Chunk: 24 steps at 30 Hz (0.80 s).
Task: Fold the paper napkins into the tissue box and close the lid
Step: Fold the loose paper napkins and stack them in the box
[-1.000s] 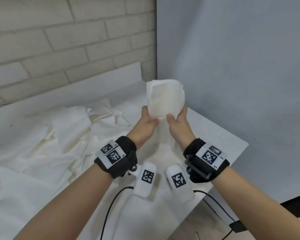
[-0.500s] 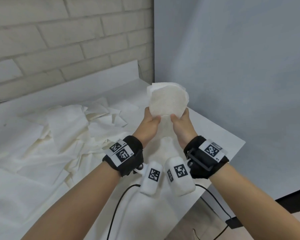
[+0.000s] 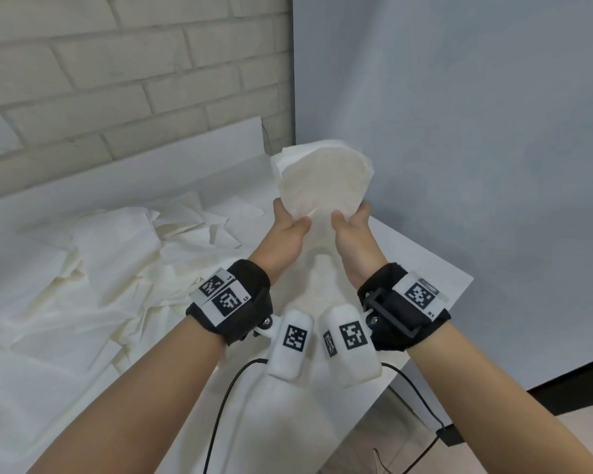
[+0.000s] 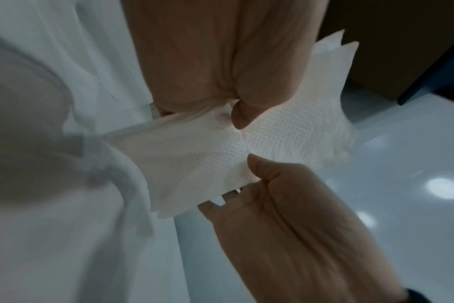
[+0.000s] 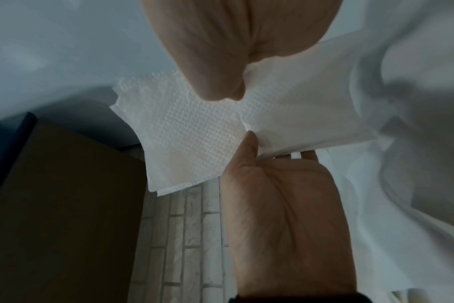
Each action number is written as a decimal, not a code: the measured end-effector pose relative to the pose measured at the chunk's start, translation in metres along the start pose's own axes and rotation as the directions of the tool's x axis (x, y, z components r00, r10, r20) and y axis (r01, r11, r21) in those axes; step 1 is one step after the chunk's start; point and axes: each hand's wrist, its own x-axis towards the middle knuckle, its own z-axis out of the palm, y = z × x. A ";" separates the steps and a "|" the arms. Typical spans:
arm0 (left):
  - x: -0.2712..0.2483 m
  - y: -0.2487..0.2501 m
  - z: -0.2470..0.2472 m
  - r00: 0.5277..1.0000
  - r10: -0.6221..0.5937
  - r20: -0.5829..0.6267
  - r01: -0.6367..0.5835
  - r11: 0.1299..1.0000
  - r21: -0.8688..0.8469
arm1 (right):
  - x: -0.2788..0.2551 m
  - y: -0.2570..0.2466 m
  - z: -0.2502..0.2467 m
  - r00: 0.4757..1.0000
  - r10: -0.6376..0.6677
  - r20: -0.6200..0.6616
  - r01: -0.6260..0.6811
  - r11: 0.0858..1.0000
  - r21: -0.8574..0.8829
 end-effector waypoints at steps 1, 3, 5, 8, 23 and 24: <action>0.000 -0.001 0.000 1.000 -0.011 0.004 0.011 1.000 -0.003 | 0.000 0.001 -0.001 1.000 0.005 0.004 -0.005 1.000 -0.014; -0.002 -0.006 0.000 0.999 -0.051 0.012 0.051 0.999 0.014 | -0.001 0.006 -0.002 0.998 0.055 0.024 -0.053 0.996 -0.073; -0.004 -0.010 0.001 0.998 -0.069 0.016 0.068 0.997 0.036 | -0.001 0.009 -0.002 0.996 0.085 0.035 -0.081 0.990 -0.112; -0.002 -0.003 0.003 1.000 -0.012 0.010 0.012 1.000 0.007 | 0.001 0.003 -0.002 0.999 0.025 0.033 -0.022 0.996 -0.090; -0.008 -0.006 0.007 1.000 0.023 0.020 -0.021 0.995 -0.094 | -0.001 0.012 -0.009 0.995 -0.095 -0.013 0.093 0.989 -0.115; -0.009 -0.010 0.008 1.000 0.004 0.022 -0.003 0.997 -0.078 | 0.000 0.014 -0.009 0.995 -0.100 -0.018 0.097 0.984 -0.151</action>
